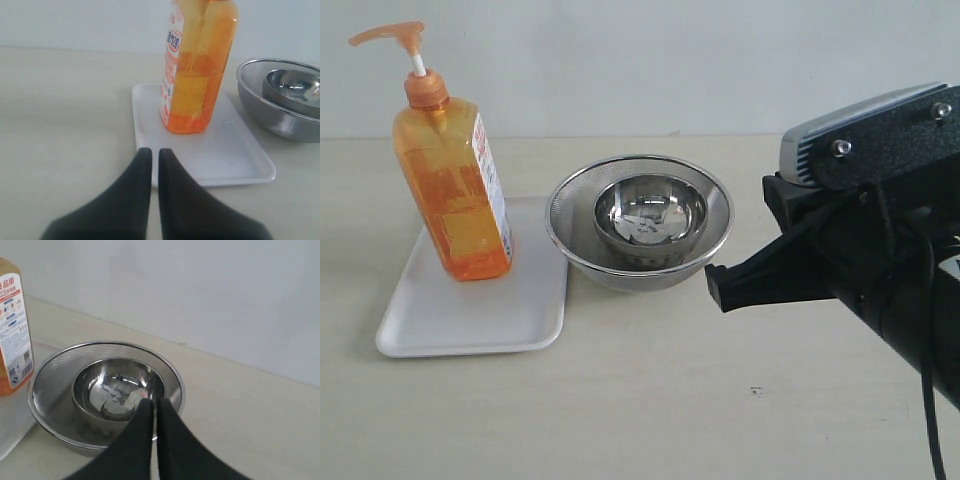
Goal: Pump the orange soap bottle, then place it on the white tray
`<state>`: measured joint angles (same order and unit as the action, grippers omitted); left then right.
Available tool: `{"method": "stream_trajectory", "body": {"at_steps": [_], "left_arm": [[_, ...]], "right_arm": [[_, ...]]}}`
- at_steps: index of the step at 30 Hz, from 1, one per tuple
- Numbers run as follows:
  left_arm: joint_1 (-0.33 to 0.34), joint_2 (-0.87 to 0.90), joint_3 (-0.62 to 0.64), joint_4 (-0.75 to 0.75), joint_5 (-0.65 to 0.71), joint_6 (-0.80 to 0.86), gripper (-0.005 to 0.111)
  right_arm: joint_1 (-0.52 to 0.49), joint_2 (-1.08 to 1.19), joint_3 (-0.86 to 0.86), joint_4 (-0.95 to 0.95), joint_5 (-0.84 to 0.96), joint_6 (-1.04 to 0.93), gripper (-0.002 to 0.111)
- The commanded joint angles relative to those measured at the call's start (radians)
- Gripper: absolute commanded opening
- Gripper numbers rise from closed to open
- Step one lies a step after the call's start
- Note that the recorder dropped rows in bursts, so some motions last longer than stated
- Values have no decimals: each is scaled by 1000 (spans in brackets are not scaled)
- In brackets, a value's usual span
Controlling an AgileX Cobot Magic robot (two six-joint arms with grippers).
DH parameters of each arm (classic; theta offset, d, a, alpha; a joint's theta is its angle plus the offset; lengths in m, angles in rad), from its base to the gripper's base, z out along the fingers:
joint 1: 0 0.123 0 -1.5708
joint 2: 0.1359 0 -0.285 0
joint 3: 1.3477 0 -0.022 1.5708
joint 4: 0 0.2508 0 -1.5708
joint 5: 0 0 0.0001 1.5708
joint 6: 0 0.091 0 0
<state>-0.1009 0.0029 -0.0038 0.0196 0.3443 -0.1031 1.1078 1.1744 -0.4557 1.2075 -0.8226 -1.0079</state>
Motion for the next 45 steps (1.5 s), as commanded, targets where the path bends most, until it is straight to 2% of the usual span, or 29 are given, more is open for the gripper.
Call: {"method": "stream_trajectory", "body": {"at_steps": [1, 6, 10, 14, 17, 20, 28, 31, 38, 45], "left_arm": [[4, -3, 4, -8, -3, -10, 5], [4, -3, 4, -3, -4, -10, 5], [4, -3, 4, -3, -4, -10, 5], [4, -3, 4, -3, -4, -10, 5], [4, -3, 4, -3, -4, -10, 5], [4, -3, 4, -3, -4, -10, 5], [4, -3, 4, -3, -4, -10, 5], [4, -3, 4, -3, -4, -10, 5], [4, -3, 4, -3, -4, -10, 5], [4, -3, 4, -3, -4, -10, 5]], "right_arm": [[1, -13, 6, 10, -10, 13, 0], [-38, -106, 6, 69, 58, 77, 0], [-216, -229, 16, 62, 287, 84, 0], [-439, -383, 86, 61, 489, 83, 0], [-569, -504, 169, 61, 519, 83, 0], [-648, -649, 254, 61, 519, 85, 0], [-767, -1037, 456, 58, 511, 77, 0], [-816, -1159, 456, 84, 545, 31, 0], [-901, -1174, 456, 80, 645, -15, 0], [-903, -1174, 456, 80, 641, -15, 0]]}}
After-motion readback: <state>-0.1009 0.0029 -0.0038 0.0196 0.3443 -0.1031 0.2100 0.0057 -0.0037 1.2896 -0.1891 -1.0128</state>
